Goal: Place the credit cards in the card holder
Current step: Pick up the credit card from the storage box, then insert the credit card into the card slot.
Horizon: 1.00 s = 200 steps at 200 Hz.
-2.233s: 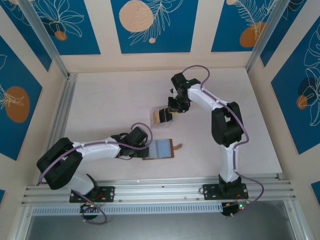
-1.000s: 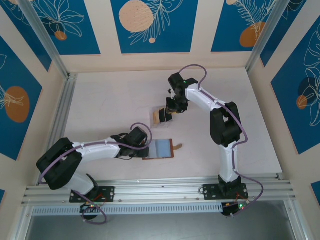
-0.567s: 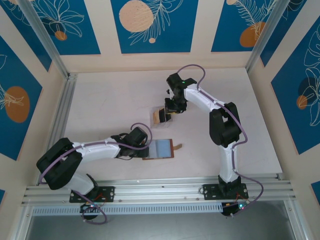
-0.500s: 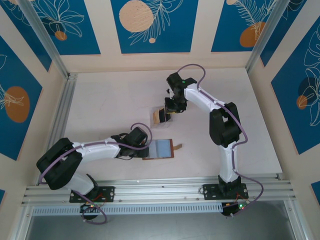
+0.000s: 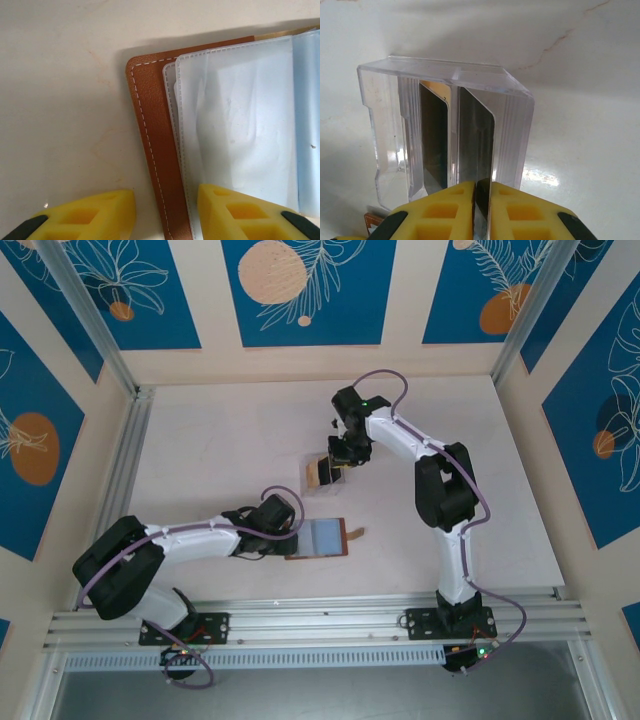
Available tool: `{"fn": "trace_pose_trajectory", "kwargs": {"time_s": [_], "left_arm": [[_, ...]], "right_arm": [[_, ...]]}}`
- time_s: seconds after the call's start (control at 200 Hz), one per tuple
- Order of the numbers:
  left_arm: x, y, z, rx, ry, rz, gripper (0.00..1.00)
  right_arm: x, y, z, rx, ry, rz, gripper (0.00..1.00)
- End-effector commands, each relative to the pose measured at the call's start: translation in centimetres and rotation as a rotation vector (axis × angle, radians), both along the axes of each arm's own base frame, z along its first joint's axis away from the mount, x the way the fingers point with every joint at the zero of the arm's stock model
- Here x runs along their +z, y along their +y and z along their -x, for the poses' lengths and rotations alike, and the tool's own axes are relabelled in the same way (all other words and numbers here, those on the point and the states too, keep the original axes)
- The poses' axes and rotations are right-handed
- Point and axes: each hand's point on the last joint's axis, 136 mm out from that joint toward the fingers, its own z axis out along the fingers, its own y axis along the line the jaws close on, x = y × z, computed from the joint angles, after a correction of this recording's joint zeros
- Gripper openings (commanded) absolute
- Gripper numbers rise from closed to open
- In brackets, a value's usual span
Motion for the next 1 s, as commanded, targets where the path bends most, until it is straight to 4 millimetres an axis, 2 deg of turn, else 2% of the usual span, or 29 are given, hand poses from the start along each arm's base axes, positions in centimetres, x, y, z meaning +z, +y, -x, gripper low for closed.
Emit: {"fn": "trace_pose_trajectory", "kwargs": {"time_s": [0.0,0.1,0.185,0.25,0.295,0.405,0.51,0.595,0.665,0.815,0.905,0.995], "left_arm": [[-3.3,-0.3,1.4,-0.025,0.056,0.0,0.4],[-3.3,-0.3,1.4,-0.025,0.056,0.0,0.4],[-3.2,-0.4,1.4,-0.025,0.055,0.001,0.4],[-3.2,-0.4,1.3,-0.025,0.053,0.001,0.4],[-3.3,-0.3,1.4,-0.024,0.055,-0.001,0.39],[-3.5,-0.3,1.5,-0.026,0.061,-0.001,0.39],[-3.6,-0.3,1.5,-0.027,0.061,-0.003,0.39],[-3.5,-0.3,1.5,-0.031,0.061,0.0,0.38],[-3.4,-0.4,1.5,-0.037,0.06,0.001,0.38],[-3.3,-0.6,1.5,-0.048,0.058,0.004,0.36],[-3.2,-0.7,1.6,-0.056,0.059,0.005,0.35],[-3.3,-0.7,1.6,-0.06,0.063,0.007,0.34]], "right_arm": [[0.7,0.8,0.1,0.028,0.002,-0.025,0.14],[1.0,0.9,0.2,0.03,-0.003,-0.027,0.12],[1.6,1.0,0.3,0.035,-0.013,-0.033,0.06],[2.4,0.9,0.3,0.036,-0.026,-0.041,0.0],[3.2,0.9,0.4,0.038,-0.038,-0.054,0.0],[6.1,0.7,0.4,0.04,-0.096,-0.076,0.0],[9.8,0.3,1.1,0.044,-0.179,-0.1,0.0],[12.6,0.4,2.4,0.06,-0.24,-0.137,0.0],[13.7,0.7,4.0,0.082,-0.265,-0.177,0.0],[12.6,2.0,8.1,0.126,-0.26,-0.281,0.0],[10.2,2.5,10.4,0.127,-0.227,-0.349,0.0],[8.2,3.8,12.5,0.141,-0.213,-0.432,0.0]]}}
